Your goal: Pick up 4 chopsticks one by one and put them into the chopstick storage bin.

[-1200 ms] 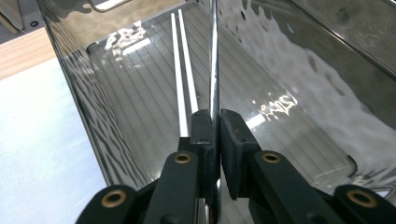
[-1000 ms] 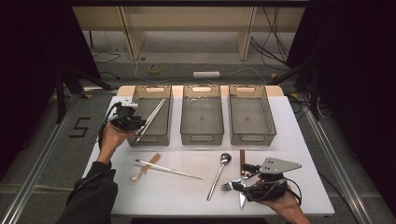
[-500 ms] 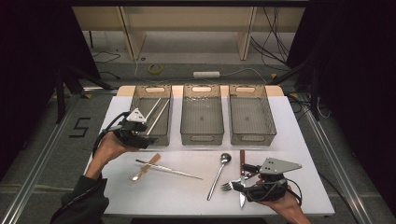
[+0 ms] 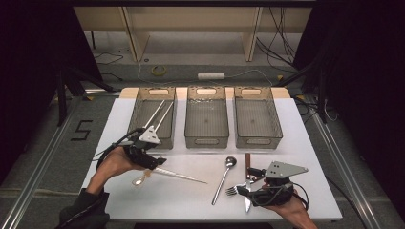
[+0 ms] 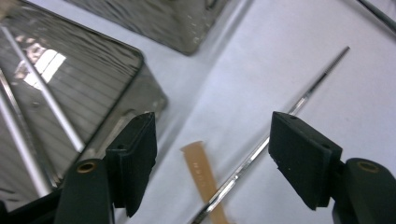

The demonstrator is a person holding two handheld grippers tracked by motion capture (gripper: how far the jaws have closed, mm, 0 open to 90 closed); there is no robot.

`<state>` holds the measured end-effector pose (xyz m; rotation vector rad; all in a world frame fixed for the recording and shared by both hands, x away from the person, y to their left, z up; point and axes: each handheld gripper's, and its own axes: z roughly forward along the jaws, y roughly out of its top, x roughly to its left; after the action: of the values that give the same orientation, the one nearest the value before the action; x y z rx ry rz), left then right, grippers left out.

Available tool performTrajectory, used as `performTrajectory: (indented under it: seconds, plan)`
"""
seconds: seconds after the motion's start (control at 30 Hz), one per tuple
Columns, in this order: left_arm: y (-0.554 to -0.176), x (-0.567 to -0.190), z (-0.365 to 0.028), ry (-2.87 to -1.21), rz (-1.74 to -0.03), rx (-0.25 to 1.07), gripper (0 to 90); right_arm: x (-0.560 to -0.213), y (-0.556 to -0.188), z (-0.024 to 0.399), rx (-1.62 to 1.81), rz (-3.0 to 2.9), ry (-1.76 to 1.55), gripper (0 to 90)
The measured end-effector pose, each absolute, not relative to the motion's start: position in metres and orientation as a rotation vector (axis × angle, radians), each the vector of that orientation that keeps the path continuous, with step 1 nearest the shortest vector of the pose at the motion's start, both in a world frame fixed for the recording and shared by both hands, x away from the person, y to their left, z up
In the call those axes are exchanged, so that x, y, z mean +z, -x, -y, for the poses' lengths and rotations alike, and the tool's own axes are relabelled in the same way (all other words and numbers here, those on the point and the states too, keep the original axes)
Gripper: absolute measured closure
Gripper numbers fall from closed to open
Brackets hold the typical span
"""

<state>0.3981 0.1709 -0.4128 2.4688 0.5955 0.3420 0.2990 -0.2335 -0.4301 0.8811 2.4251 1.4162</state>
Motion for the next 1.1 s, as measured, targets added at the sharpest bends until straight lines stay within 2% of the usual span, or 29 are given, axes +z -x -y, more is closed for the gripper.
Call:
performTrajectory:
  seconds: [0.4, 0.83, 1.1]
  plan:
    - [-0.386, -0.431, -0.158, -2.61, -0.477, 0.34, 32.1, -0.43, -0.299, 0.232, 1.411, -2.427, -0.878, 25.8]
    - [-0.382, -0.443, -0.146, -2.712, -0.372, 0.349, 49.0, -0.431, -0.299, 0.232, 1.407, -2.433, -0.876, 25.8]
    - [-0.385, -0.453, -0.142, -2.755, -0.343, 0.315, 55.4, -0.431, -0.299, 0.231, 1.404, -2.436, -0.873, 25.9]
